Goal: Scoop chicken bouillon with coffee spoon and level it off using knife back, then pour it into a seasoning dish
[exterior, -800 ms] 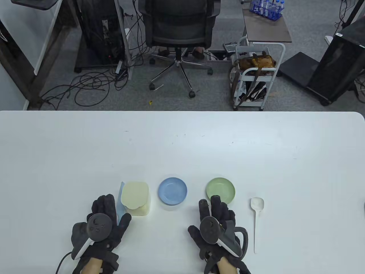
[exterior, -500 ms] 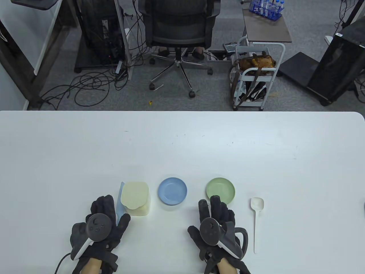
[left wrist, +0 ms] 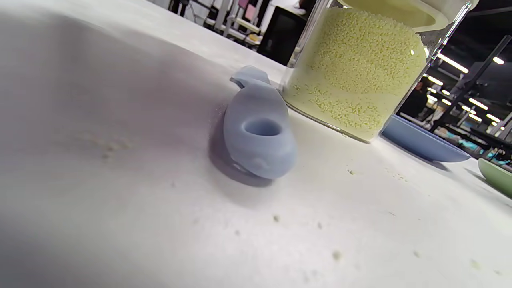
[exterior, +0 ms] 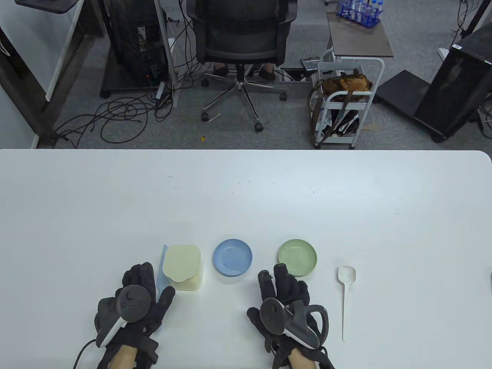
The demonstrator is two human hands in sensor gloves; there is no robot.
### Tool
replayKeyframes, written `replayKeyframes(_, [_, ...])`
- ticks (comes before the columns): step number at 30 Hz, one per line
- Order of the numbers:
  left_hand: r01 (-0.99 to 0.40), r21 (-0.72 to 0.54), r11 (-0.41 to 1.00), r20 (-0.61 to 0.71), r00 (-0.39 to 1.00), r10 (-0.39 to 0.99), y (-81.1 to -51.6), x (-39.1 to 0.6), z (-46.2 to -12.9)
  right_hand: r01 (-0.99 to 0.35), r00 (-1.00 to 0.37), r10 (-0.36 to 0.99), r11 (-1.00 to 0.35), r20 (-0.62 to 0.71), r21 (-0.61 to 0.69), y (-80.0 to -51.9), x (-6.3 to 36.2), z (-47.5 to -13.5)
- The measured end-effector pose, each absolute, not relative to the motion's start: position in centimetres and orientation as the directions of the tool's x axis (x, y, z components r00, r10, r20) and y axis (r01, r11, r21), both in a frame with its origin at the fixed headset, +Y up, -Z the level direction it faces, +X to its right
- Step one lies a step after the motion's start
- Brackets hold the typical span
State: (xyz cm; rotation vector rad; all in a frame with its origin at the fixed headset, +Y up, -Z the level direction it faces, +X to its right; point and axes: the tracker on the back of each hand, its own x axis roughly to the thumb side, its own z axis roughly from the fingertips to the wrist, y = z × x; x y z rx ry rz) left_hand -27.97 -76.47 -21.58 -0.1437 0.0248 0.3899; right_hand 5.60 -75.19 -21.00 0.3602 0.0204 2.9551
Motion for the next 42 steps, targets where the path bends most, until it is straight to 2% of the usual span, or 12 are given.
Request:
replayKeyframes(3, [-0.369,-0.129,0.921,-0.052,0.930,0.365,-76.4,-28.0,-21.5,-0.197,-0.934,0.180,-0.980,0.310,-0.025,-73.2,3.4,-21.8])
replayKeyframes(6, [-0.358,-0.126,0.925,-0.076,0.933,0.351,-76.5,-28.4,-21.6,-0.192,-0.915,0.171,-0.981,0.366,-0.021,-70.8,0.0,-23.3])
replayKeyframes(11, [-0.414,-0.184,0.891,-0.092,0.910,0.404,-76.9,-28.7,-22.0,0.001,-0.886,-0.025,-0.999,0.463,-0.052,-67.9,-6.7,-26.3])
replayKeyframes(13, [-0.442,-0.180,0.879,-0.101,0.897,0.430,-76.9,-29.0,-22.1,0.041,-0.865,-0.034,-0.999,0.501,0.002,-67.8,-8.7,-27.4])
replayKeyframes(14, [-0.457,-0.170,0.873,-0.105,0.889,0.445,-77.0,-29.1,-22.1,0.057,-0.859,-0.006,-0.995,0.513,0.084,-68.1,-10.1,-28.2])
replayKeyframes(19, [-0.476,-0.207,0.855,-0.180,0.877,0.445,-77.3,-29.7,-21.9,0.147,-0.857,0.032,-0.942,0.515,0.303,-70.6,-13.6,-31.5])
replayKeyframes(22, [-0.500,-0.256,0.827,-0.193,0.865,0.463,-77.5,-29.8,-22.1,0.073,-0.858,0.138,-0.920,0.495,0.384,-71.4,-13.8,-32.2])
replayKeyframes(24, [-0.527,-0.243,0.814,-0.198,0.849,0.490,-77.5,-29.6,-22.2,0.021,-0.834,0.177,-0.936,0.523,0.350,-71.6,-13.7,-32.4])
replayKeyframes(26, [-0.518,-0.234,0.823,-0.189,0.855,0.484,-77.5,-29.7,-22.1,0.006,-0.844,0.161,-0.951,0.512,0.309,-71.2,-13.6,-32.3])
replayKeyframes(31, [-0.545,-0.211,0.812,-0.187,0.837,0.514,-77.4,-29.5,-22.0,-0.040,-0.834,0.172,-0.967,0.525,0.253,-68.5,-11.3,-30.5])
replayKeyframes(35, [-0.548,-0.215,0.809,-0.187,0.836,0.517,-77.4,-29.4,-21.9,-0.012,-0.829,0.153,-0.966,0.538,0.257,-67.6,-9.0,-28.0])
replayKeyframes(42, [-0.542,-0.220,0.811,-0.185,0.840,0.511,-77.5,-29.3,-21.9,0.071,-0.812,0.089,-0.966,0.577,0.248,-69.7,-6.0,-25.1])
